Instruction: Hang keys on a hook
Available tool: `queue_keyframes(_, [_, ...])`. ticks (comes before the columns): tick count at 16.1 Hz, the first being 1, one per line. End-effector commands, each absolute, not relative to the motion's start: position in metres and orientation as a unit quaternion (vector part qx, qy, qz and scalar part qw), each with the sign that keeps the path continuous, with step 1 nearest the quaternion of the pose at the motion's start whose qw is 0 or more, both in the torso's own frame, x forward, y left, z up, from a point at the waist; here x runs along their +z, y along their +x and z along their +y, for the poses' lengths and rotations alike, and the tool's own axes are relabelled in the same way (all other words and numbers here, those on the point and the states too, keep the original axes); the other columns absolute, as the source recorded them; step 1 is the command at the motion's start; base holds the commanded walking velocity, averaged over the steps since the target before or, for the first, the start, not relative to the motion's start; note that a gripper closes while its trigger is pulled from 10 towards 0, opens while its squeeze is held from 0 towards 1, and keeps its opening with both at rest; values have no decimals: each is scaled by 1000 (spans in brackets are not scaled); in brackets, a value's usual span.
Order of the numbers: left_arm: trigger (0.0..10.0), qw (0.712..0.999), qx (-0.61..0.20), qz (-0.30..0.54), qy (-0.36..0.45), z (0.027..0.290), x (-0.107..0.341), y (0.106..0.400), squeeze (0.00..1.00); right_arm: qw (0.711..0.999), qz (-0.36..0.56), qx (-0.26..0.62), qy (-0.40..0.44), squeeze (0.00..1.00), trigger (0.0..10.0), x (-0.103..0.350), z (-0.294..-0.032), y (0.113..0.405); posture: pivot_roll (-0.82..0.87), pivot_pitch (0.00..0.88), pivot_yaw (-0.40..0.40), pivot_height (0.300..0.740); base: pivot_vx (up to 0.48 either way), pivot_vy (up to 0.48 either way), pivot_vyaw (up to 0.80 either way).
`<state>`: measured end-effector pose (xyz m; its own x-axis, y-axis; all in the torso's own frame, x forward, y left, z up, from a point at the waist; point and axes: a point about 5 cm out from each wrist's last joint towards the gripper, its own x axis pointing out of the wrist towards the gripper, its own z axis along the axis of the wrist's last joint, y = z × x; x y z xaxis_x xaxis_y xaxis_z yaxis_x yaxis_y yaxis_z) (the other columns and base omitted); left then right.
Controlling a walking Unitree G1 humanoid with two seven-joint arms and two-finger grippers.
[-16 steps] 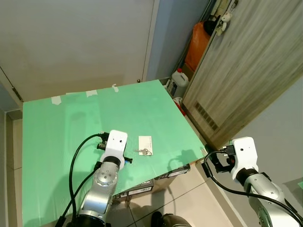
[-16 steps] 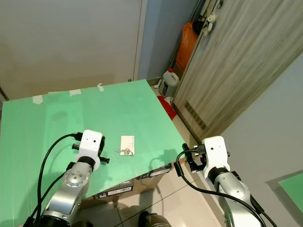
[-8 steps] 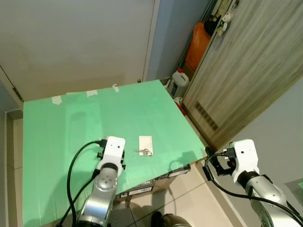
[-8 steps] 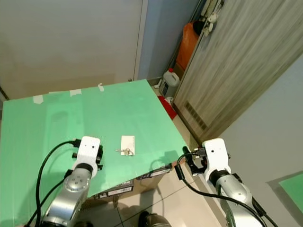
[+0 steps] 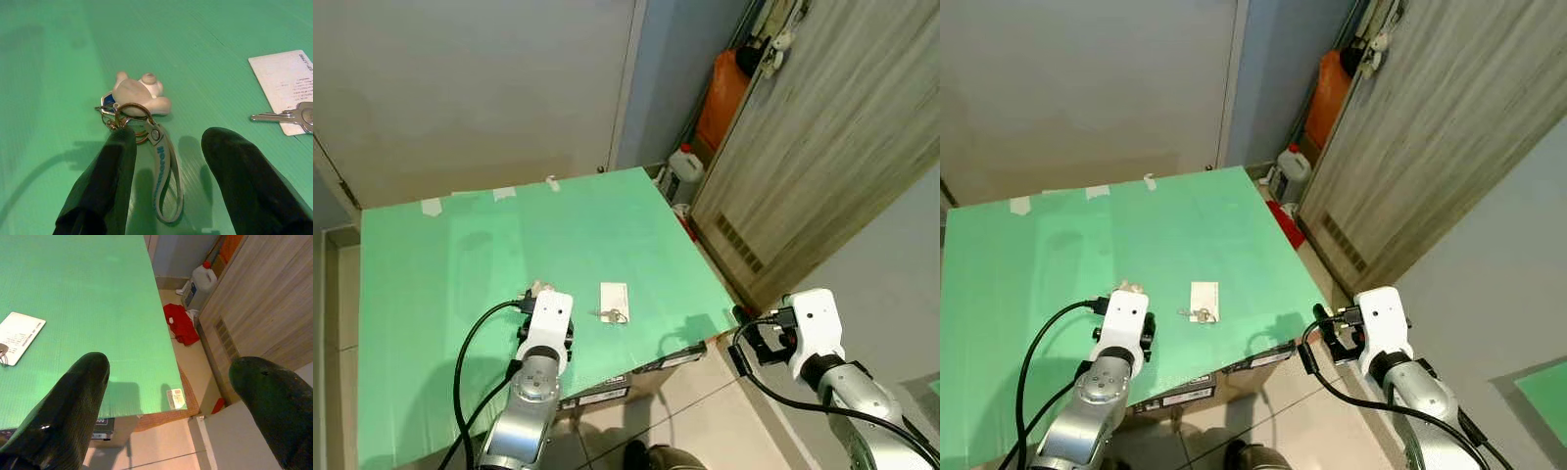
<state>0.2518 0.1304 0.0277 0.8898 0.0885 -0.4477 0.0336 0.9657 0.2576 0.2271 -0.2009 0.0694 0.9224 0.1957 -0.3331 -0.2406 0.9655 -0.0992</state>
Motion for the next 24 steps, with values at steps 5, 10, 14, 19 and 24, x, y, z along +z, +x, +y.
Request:
queue_keyframes(5, [10000,957,19,264,120,128,17,254,0,978,164,106,-78,0,10000,72,-208,224,-170,100,-180,740,0,0,0])
queue_keyframes(10, [10000,951,24,281,125,129,8,256,0,977,168,105,-80,0,10000,72,-209,222,-175,103,-181,740,0,0,0])
queue_keyframes(14, [10000,948,34,291,125,133,5,257,0,976,171,104,-80,0,10000,71,-211,221,-174,99,-178,740,0,0,0])
queue_keyframes(19, [10000,942,35,322,82,134,-8,254,0,978,162,100,-81,0,10000,74,-211,224,-172,91,-178,740,0,0,0])
queue_keyframes(24, [6941,927,27,368,65,142,-25,249,0,978,164,101,-82,0,10000,73,-210,223,-176,92,-178,740,0,0,0])
